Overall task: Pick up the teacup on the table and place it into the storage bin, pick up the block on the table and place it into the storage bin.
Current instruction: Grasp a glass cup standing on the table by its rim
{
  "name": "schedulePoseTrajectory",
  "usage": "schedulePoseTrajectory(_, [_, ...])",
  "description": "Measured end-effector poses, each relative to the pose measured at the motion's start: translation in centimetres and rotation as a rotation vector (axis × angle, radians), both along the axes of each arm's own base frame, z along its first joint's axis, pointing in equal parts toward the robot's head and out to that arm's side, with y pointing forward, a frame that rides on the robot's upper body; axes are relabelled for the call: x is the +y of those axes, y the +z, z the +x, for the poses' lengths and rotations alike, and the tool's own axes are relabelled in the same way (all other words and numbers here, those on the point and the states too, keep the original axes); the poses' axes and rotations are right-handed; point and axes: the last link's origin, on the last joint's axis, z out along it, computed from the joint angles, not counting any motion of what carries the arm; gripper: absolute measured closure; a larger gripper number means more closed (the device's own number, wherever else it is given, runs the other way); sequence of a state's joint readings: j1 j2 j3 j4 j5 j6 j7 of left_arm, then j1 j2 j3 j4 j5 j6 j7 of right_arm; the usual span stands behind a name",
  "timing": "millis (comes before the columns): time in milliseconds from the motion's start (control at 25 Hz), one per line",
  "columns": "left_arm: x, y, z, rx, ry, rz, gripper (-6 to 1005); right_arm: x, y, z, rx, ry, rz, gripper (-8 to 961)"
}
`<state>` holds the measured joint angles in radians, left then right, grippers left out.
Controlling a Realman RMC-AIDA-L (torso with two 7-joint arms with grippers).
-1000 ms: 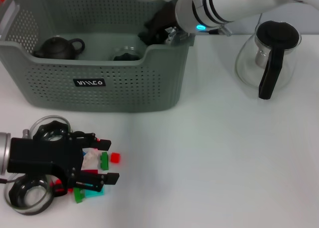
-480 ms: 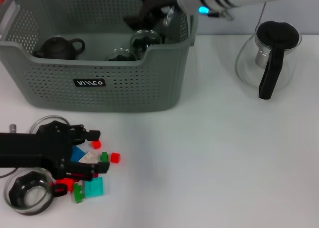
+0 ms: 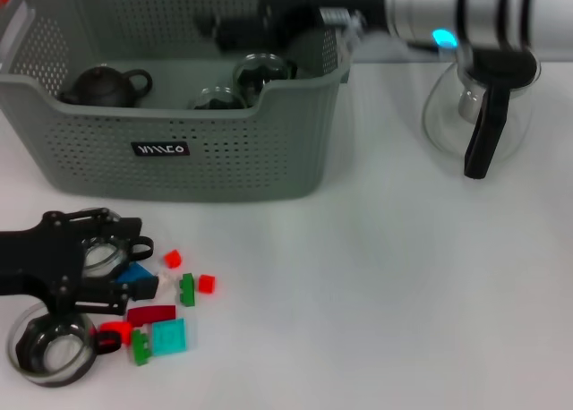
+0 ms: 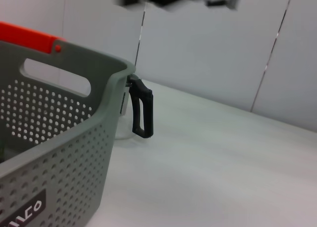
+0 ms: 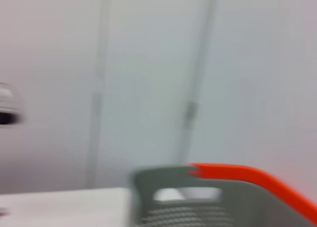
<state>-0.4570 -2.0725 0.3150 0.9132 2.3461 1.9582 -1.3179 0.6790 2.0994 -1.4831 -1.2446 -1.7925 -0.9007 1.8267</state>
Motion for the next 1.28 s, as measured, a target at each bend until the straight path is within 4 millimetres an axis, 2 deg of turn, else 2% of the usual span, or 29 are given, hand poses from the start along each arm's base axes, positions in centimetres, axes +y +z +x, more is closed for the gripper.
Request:
schedulePoseTrajectory(80, [-0.3, 0.4, 0.0, 0.012, -0.009, 0.002, 114, -1.6, 0.0, 1.1, 0.029, 0.039, -0.072, 218])
schedulePoseTrajectory(200, [-0.5, 0.9, -0.1, 0.045, -0.022, 0.0, 114, -3.9, -0.5, 3.0, 0.058, 0.101, -0.181, 48])
schedulePoseTrajectory(280, [-0.8, 1.3, -0.2, 0.077, -0.034, -0.005, 114, -5.5, -1.2, 4.5, 0.062, 0.134, -0.272, 38])
schedulePoseTrajectory(440, [-1.5, 1.9, -0.3, 0.174, -0.064, -0.039, 113, -6.4, -1.9, 5.8, 0.079, 0.126, -0.347, 21])
schedulePoseTrajectory(880, [-3.1, 2.3, 0.2, 0.528, -0.03, -0.17, 124, -5.4, -1.6, 7.3, 0.241, 0.057, -0.333, 19])
schedulePoseTrajectory(1280, [-3.1, 1.7, 0.4, 0.595, 0.008, -0.205, 175, -4.8, -1.8, 7.5, 0.254, 0.046, -0.326, 23])
